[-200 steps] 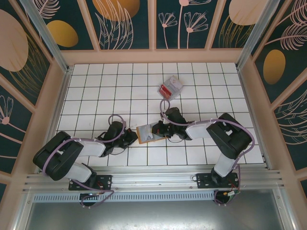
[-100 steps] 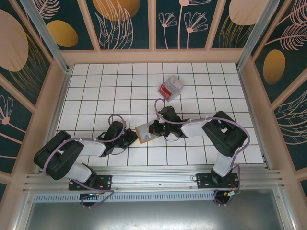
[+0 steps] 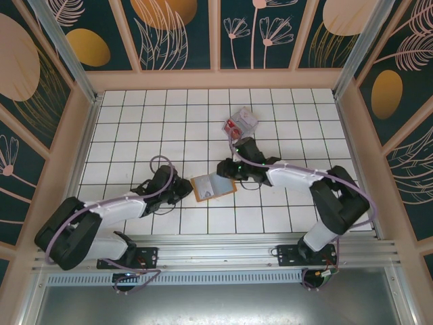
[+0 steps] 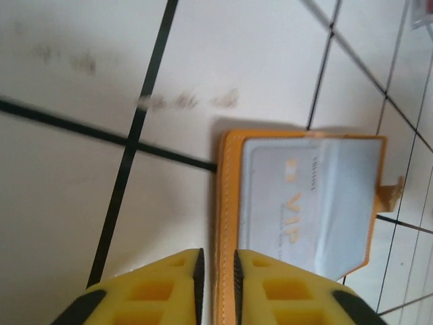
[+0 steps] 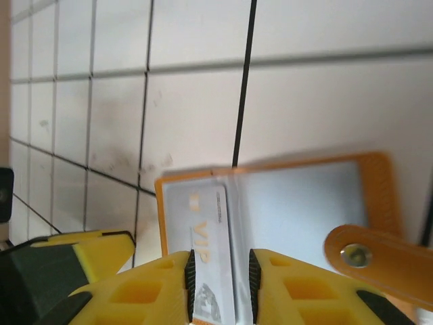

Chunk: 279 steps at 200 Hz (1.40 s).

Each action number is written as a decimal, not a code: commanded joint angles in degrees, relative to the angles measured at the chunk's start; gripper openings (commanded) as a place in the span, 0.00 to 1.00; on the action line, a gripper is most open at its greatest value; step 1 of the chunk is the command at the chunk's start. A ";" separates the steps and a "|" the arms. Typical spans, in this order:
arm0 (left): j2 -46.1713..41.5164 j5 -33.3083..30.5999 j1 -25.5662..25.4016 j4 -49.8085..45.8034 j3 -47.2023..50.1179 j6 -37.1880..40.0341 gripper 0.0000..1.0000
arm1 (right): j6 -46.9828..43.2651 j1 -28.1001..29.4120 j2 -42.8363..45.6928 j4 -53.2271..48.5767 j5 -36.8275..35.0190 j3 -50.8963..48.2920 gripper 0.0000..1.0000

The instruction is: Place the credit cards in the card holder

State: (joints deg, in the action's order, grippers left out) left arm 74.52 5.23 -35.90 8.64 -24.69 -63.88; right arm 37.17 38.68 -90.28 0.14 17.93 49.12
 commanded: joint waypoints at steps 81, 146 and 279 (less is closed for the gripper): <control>19.74 -1.69 5.04 -13.82 -25.29 19.87 0.23 | 0.73 3.25 3.79 -3.48 1.22 -12.38 0.22; 17.98 7.81 4.75 -6.55 -12.96 14.45 0.17 | -1.17 -3.49 -8.15 6.23 4.60 -6.59 0.22; 22.42 10.34 -6.58 3.82 -16.10 2.32 0.17 | -16.43 -6.98 -30.91 -13.45 11.33 32.99 0.21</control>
State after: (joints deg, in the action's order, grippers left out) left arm 92.49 14.22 -40.84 7.31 -36.60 -59.75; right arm 25.12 32.97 -121.03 -7.22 28.40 79.68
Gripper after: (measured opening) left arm 0.163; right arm 0.215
